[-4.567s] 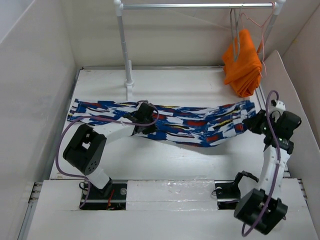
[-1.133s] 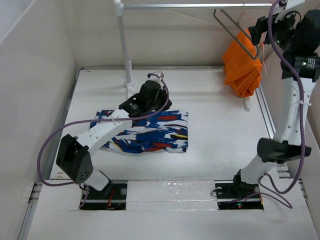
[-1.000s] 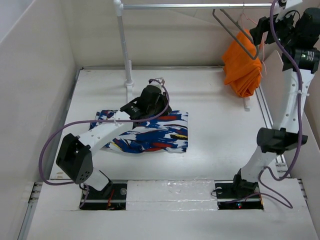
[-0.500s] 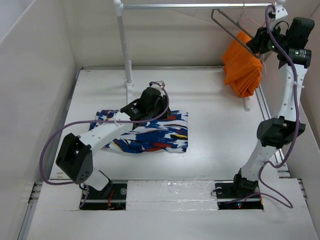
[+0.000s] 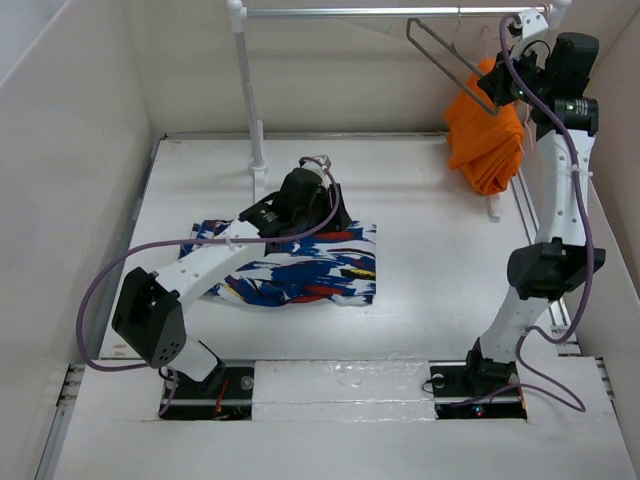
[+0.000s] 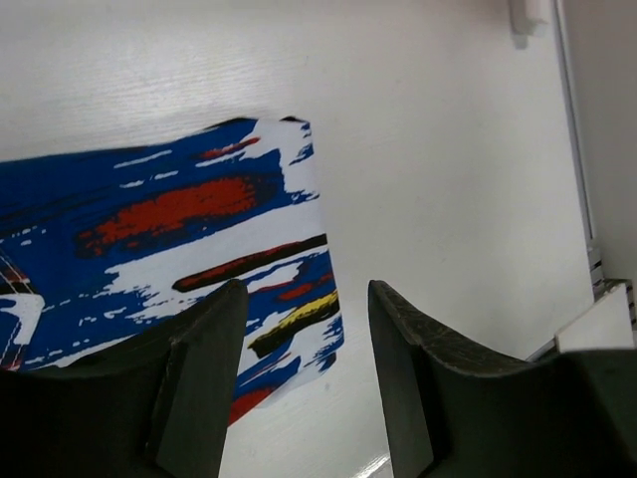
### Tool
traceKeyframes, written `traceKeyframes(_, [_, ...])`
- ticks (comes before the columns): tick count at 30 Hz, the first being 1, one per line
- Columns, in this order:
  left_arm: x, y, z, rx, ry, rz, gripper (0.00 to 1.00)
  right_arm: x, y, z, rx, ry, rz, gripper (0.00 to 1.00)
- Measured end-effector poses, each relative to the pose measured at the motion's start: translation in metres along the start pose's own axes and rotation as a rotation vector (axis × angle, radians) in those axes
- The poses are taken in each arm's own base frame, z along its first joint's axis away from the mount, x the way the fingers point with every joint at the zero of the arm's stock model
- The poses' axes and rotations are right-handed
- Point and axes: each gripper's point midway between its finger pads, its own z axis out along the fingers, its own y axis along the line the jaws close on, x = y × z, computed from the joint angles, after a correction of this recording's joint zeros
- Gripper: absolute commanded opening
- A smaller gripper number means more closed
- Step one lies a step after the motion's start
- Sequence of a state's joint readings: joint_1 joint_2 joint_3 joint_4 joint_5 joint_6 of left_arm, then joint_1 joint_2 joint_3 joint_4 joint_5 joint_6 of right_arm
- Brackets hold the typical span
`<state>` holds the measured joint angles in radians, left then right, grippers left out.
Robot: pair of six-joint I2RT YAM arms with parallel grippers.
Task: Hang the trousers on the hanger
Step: Pick up the hanger from the clothesline, then place the trousers on the hanger.
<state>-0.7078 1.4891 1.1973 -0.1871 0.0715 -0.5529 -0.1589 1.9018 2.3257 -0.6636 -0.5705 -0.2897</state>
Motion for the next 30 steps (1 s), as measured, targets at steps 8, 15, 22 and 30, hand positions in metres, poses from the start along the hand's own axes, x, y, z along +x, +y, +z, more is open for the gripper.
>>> traceKeyframes(8, [-0.063,-0.054,-0.030,0.129,-0.120,0.003,0.54,-0.059,0.032,-0.044,0.147,-0.112,-0.097,0.00])
traceKeyframes(15, [-0.086,-0.089,-0.049,0.247,-0.140,-0.014,0.56,-0.049,0.035,-0.071,0.235,-0.130,-0.103,0.00])
traceKeyframes(22, [-0.111,-0.130,-0.057,0.391,-0.152,-0.070,0.58,0.037,0.075,-0.064,0.186,0.015,-0.058,0.00])
traceKeyframes(30, [-0.118,-0.157,-0.022,0.508,-0.114,-0.177,0.58,0.101,0.162,-0.088,0.055,0.090,-0.037,0.00])
